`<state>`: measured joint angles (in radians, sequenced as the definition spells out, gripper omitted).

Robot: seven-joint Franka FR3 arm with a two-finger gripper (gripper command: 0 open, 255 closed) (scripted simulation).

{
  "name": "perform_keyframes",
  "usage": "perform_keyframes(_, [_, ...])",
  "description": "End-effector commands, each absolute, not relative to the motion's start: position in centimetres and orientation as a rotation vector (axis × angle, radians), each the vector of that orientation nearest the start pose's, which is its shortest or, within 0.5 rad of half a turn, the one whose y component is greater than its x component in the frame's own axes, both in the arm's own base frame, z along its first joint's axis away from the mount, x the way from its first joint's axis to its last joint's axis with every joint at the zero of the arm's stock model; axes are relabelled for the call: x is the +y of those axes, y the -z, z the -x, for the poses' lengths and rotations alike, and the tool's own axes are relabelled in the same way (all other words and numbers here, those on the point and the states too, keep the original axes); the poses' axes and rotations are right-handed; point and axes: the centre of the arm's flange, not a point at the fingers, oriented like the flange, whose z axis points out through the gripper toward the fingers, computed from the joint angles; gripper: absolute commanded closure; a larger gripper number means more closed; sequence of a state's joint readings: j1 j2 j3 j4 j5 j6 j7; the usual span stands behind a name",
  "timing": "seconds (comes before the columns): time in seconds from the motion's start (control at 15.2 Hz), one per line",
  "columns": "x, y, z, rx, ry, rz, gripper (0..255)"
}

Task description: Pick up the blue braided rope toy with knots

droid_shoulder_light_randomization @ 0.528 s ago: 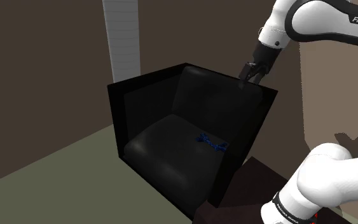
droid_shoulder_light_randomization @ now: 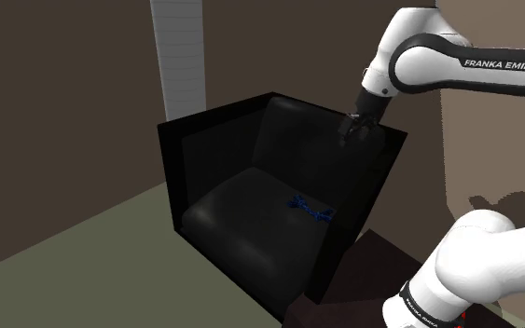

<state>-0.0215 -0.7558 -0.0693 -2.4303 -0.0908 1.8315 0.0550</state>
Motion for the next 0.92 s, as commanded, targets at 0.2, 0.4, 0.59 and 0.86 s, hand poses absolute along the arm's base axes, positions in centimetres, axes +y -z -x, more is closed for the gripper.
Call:
perform_keyframes(0.2, [-6.2,-50.8,-36.0,0.164,0.224,3.155,0])
perform_keyframes(0.4, [-7.3,-47.2,-37.5,0.154,0.208,3.146,0])
perform_keyframes(0.59, [-8.4,-43.5,-38.9,0.144,0.191,3.137,0])
perform_keyframes(0.86, [-9.7,-38.7,-40.7,0.131,0.17,3.125,0])
